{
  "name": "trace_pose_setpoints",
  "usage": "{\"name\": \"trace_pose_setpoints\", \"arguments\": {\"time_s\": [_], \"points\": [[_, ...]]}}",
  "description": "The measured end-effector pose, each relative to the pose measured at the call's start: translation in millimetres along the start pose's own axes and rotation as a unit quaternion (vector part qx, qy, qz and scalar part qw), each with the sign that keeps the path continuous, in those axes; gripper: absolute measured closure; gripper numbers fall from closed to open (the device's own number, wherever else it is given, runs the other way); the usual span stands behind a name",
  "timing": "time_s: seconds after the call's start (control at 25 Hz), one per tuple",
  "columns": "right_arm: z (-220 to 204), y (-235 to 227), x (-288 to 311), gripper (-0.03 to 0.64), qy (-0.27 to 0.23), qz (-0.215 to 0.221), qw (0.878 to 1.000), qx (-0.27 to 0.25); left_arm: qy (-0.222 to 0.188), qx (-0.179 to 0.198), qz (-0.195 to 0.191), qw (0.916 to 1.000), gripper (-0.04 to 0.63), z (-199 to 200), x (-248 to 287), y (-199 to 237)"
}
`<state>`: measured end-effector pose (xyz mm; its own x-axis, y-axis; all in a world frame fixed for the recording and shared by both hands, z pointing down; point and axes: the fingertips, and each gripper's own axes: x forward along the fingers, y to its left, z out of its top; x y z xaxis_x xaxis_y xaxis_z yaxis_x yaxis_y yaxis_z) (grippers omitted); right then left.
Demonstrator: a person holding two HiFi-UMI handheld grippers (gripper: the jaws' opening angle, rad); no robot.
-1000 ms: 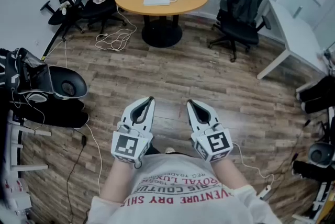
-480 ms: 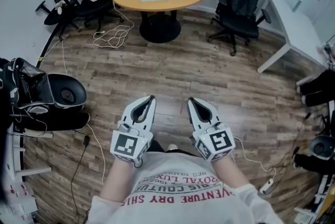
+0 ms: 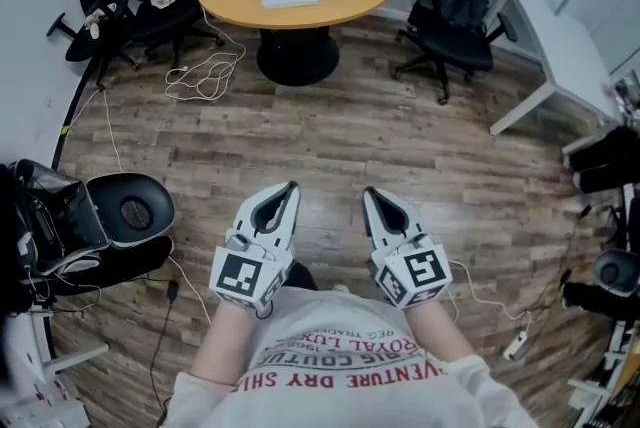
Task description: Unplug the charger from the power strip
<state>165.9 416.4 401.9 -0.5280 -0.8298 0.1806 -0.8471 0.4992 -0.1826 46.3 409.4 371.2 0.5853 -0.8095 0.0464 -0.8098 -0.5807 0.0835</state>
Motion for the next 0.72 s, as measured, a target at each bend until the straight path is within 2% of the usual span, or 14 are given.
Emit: {"name": "trace_pose_setpoints", "arguments": {"time_s": [0.44, 0.72], "points": [[32.2, 8.3, 119.6, 0.588, -0.010, -0.055, 0.998, 0.023, 0.013, 0.006, -0.022, 0.9997, 0.563, 26.0, 30.2, 138.8], [36.7, 6.6, 171.3, 0.588, 0.005, -0.054, 0.998, 0.023, 0.024, -0.006, -0.017, 0.9995, 0.563, 14.5, 42.2, 186.8]]}}
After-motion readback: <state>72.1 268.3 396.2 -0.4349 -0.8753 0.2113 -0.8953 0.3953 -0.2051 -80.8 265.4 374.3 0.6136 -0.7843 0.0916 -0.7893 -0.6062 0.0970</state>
